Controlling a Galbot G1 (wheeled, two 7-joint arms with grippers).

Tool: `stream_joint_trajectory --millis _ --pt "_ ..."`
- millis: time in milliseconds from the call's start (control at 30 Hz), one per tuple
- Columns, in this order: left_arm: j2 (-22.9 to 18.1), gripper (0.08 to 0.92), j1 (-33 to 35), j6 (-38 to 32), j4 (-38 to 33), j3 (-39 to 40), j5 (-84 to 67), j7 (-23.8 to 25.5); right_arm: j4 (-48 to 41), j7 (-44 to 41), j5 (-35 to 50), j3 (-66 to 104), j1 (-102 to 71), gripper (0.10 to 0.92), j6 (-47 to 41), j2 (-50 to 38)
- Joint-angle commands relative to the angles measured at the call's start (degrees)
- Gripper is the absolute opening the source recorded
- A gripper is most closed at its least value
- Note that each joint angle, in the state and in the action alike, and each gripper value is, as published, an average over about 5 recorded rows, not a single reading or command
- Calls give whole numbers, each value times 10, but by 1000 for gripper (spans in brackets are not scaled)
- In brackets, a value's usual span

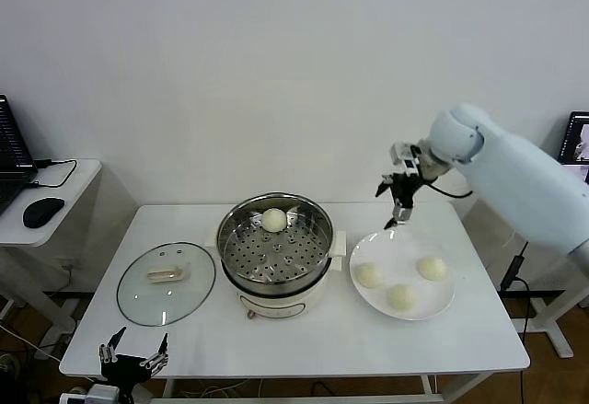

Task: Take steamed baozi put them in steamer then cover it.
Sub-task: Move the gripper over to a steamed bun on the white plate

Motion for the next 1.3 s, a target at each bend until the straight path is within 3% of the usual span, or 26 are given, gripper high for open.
stream_joint_trajectory --millis 33,1300 --pt "2 823 0 2 2 6 0 0 -15 11 -59 29 -104 823 -26 7" --pt "-7 823 -3 2 25 14 9 2 -118 59 -77 58 -165 823 8 91"
